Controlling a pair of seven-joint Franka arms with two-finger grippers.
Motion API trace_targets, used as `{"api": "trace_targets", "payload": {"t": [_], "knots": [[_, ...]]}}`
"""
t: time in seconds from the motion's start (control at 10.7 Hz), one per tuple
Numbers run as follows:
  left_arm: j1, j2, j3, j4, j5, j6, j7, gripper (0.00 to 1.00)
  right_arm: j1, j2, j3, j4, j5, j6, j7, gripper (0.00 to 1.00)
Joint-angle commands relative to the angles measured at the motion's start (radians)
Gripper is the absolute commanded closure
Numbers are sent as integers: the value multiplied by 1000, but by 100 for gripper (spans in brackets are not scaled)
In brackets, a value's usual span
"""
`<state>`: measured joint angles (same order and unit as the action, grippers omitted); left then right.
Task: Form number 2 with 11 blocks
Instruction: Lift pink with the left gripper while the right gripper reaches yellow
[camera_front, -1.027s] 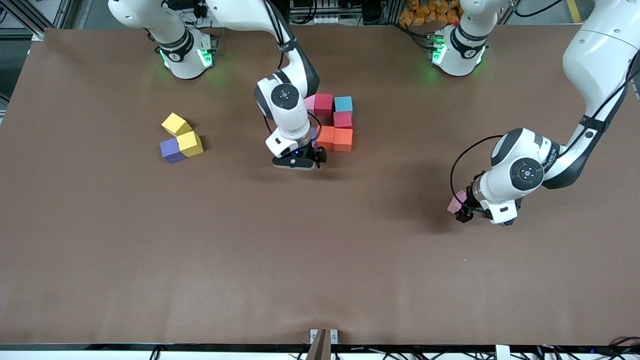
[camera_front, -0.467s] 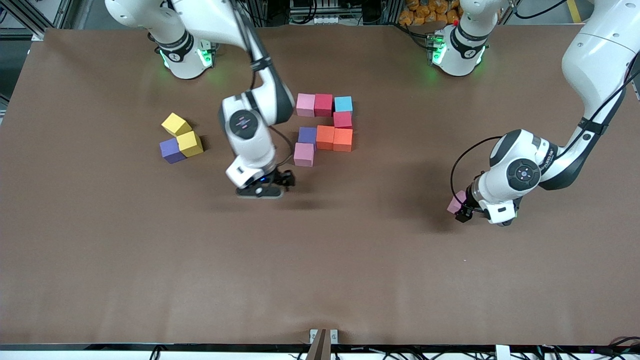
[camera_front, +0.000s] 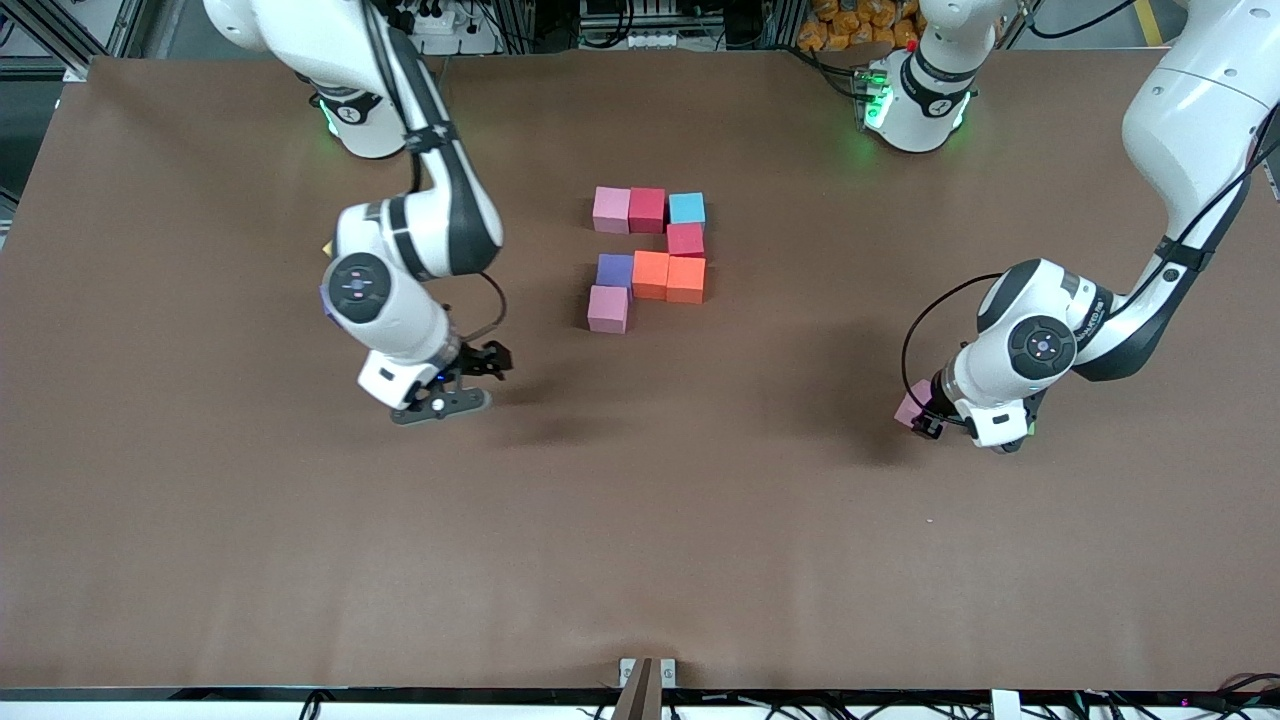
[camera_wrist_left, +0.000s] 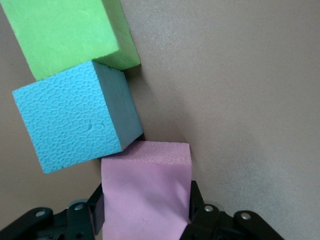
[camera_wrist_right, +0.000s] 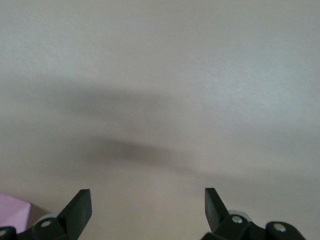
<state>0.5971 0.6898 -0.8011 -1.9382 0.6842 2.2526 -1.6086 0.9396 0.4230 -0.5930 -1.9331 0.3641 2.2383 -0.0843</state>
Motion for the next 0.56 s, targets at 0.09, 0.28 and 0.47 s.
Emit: {"api": "trace_targets", "payload": {"t": [0.09,0.28,0.47], "knots": [[-43,-12,-7,4,31,8,25,63,-18,-275,9,-271,-195,9,-34,0],[-80,-16,-15,5,29,7,32,67,-80,-341,4,-363,-205,6,-136,0],[-89,-21,-29,8,26,5,47,64,-148,-352,2,-417,-205,6,-187,0]]}}
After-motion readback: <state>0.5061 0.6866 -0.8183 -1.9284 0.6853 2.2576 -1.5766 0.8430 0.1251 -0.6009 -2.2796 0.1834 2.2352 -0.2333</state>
